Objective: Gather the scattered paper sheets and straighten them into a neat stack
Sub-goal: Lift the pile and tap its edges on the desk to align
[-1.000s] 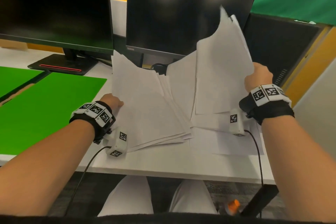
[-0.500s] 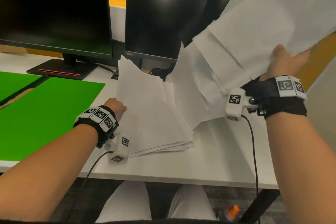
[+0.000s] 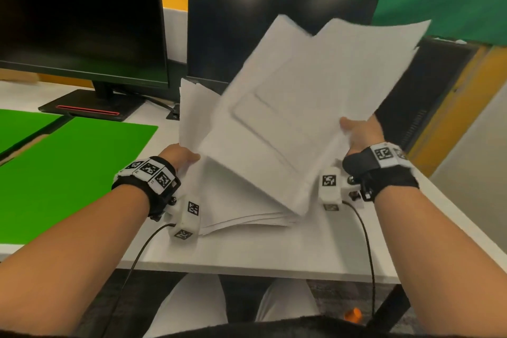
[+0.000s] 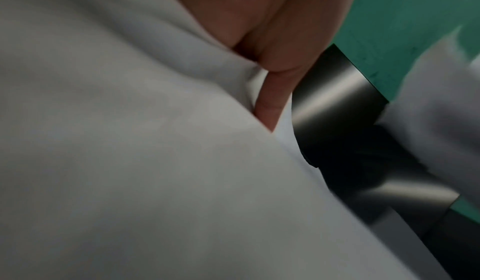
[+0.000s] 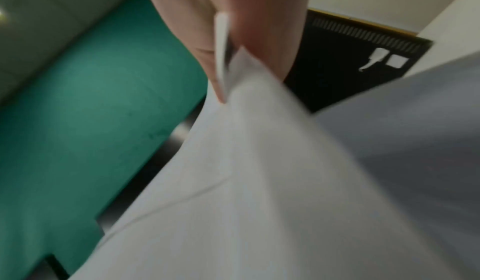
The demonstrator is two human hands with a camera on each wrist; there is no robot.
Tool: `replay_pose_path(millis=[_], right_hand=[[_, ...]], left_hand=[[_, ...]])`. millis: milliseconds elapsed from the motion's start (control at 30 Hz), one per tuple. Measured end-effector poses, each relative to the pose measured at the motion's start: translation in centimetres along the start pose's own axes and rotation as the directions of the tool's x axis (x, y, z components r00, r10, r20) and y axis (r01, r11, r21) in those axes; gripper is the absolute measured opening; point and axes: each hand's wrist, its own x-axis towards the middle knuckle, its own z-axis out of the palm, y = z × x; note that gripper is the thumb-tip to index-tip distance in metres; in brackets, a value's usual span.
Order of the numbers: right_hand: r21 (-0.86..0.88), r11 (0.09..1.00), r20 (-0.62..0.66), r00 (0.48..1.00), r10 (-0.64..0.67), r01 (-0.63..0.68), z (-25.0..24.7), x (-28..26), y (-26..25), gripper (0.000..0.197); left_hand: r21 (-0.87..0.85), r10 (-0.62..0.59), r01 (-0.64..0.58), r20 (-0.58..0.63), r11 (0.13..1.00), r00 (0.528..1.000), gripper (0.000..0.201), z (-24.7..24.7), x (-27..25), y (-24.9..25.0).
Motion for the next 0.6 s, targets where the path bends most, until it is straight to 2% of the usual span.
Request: replay_pose_path(millis=[100,167,233,300,367,433,467,500,533,600], right_hand=[[-0.158,0.987,0.166,0.984,0.066,-0.039,1.2,-1.2,3.2,0.053],[-0.166,0.979,0.311,0.935,0.168,-0.121,2.0,-1.3,5.4,0.058],[-0.160,0.966,0.394,0.883,0.253,-0.205,2.8,-1.0,7.6,0.061],[-0.130,0.963,0.457,0.847,0.271,-0.238,4.1,-1.3,8.9,0.066],[-0.136,0.965,0.534,0.804,0.262,-0.224,5.7,-2.9,8.8,0.071],[-0.296,0.947,0.618,0.732,0.287,-0.121,7.1,-4.0,8.9,0.080],[-0.387,0.921,0.645,0.700,0.307,-0.048,7.4,-4.2,8.9,0.079],[-0.434,0.901,0.649,0.689,0.323,-0.013,7.3,-4.0,8.5,0.073],[-0.448,0.894,0.619,0.709,0.337,-0.034,7.0,-3.7,8.0,0.064],[-0.513,0.855,0.454,0.823,0.343,-0.073,4.9,-2.3,6.8,0.054]], left_hand=[[-0.140,-0.020,0.026,0.041,0.990,0.999,0.051,-0.3,0.9,-0.8],[-0.294,-0.035,0.062,0.095,0.954,0.995,0.049,-0.2,-0.2,-0.7],[-0.427,-0.018,0.092,0.175,0.900,0.984,0.043,0.1,-0.8,-0.7],[-0.429,-0.017,0.123,0.243,0.895,0.970,0.043,0.4,-1.2,-0.9],[-0.391,-0.015,0.131,0.286,0.911,0.958,0.052,0.5,-1.3,-1.3],[-0.272,-0.043,0.131,0.307,0.953,0.951,0.055,0.7,-1.0,-1.4],[-0.211,-0.047,0.113,0.294,0.971,0.955,0.051,0.6,-0.7,-1.4],[-0.171,-0.042,0.090,0.268,0.981,0.962,0.045,0.4,-0.5,-1.4],[-0.166,-0.034,0.080,0.262,0.983,0.964,0.042,-0.1,-0.3,-1.4],[-0.200,-0.041,0.090,0.237,0.976,0.971,0.048,-1.6,0.5,-2.1]])
